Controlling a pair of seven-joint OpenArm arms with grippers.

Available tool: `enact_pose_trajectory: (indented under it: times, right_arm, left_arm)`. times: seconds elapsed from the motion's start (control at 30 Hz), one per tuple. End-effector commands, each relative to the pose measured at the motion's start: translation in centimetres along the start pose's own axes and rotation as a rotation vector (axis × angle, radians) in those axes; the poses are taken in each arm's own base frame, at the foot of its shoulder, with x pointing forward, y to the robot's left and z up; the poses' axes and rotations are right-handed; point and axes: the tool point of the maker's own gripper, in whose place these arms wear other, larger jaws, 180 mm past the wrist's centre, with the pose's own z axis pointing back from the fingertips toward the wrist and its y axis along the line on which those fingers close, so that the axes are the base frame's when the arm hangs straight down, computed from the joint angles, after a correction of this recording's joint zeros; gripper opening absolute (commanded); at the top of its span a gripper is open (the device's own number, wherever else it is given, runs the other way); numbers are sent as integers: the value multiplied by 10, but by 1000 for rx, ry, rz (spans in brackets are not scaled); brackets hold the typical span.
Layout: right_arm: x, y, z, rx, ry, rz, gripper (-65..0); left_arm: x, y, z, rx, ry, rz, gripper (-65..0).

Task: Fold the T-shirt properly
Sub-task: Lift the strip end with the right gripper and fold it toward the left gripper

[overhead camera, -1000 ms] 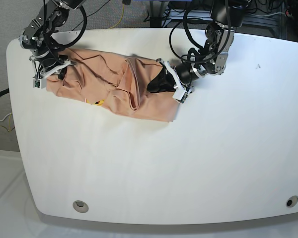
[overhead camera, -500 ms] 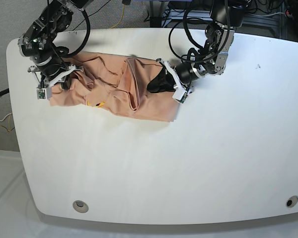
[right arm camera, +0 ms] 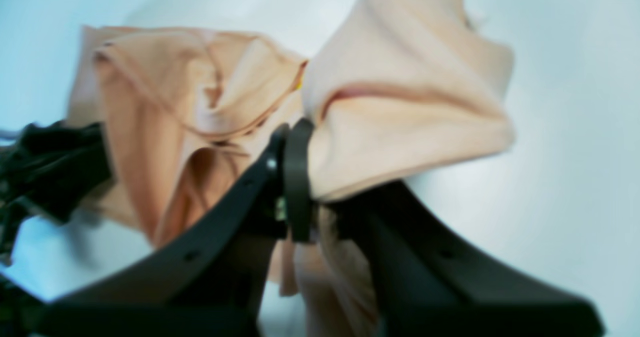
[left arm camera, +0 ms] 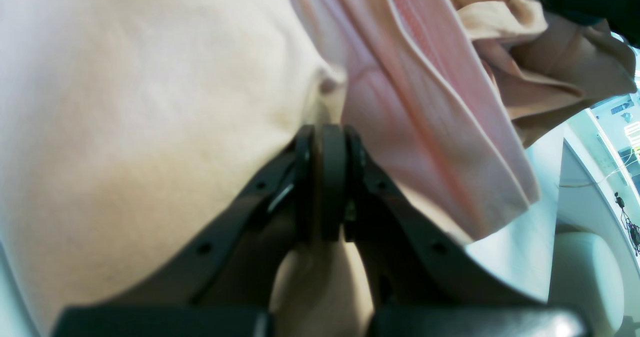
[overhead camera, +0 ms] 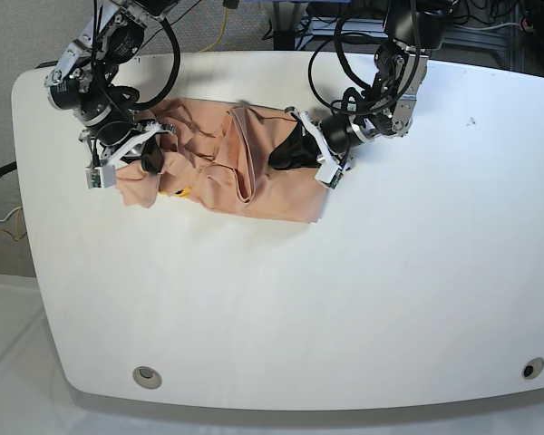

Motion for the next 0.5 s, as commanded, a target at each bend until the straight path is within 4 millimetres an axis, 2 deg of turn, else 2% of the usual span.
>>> enact_pose_trajectory:
  times: [0.0, 0.47]
  right_arm:
    - [22, 14, 3, 61, -89, 11, -650]
    - [37, 62, -2, 257, -152, 9, -650]
  left_arm:
    - [-20, 13, 4, 56, 96, -14, -625]
    - [-20, 13, 4, 56, 96, -14, -625]
